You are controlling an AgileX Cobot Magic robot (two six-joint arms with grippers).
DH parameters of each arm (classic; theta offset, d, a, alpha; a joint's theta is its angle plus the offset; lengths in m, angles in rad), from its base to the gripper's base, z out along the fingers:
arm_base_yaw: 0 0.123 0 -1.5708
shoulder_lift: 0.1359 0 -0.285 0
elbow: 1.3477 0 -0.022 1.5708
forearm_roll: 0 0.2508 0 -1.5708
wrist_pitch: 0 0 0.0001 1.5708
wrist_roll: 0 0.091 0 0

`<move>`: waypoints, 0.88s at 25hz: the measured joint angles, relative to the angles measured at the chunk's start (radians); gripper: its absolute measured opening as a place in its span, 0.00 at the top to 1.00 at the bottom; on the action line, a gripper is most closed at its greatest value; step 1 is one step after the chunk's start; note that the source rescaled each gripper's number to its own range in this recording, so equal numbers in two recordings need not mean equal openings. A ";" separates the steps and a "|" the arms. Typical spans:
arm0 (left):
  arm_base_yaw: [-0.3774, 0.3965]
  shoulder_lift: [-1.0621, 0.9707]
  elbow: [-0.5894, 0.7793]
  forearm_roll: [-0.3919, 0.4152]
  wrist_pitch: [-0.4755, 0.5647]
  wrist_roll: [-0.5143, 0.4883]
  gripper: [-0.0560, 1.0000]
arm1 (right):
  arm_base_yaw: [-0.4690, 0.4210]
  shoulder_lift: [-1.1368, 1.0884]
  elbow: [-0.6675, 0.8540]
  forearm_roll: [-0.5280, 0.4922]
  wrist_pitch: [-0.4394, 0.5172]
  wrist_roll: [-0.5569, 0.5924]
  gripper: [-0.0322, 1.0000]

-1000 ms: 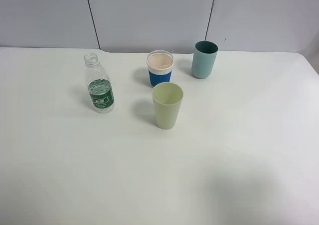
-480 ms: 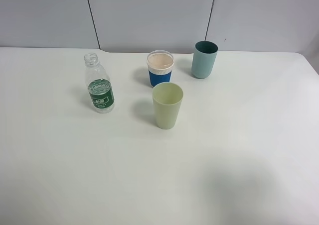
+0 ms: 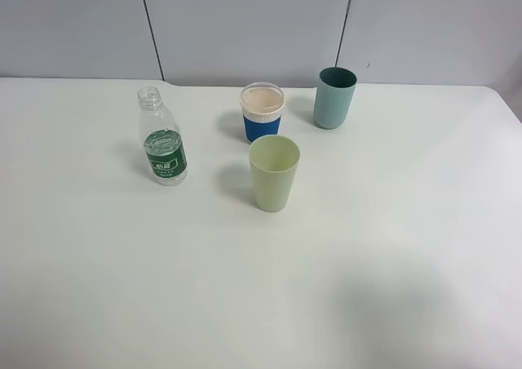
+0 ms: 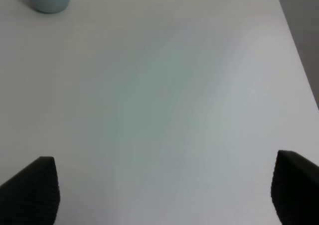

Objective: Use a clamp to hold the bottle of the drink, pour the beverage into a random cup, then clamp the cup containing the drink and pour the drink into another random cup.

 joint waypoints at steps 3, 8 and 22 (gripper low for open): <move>0.000 0.000 0.000 0.000 0.000 0.000 0.00 | 0.000 0.000 0.000 0.000 0.000 0.000 0.35; 0.000 0.000 0.000 0.000 0.000 0.000 0.00 | 0.000 0.000 0.000 0.000 0.000 0.000 0.35; 0.000 0.000 0.000 0.000 0.000 0.000 0.00 | 0.000 0.000 0.000 0.000 0.000 0.000 0.35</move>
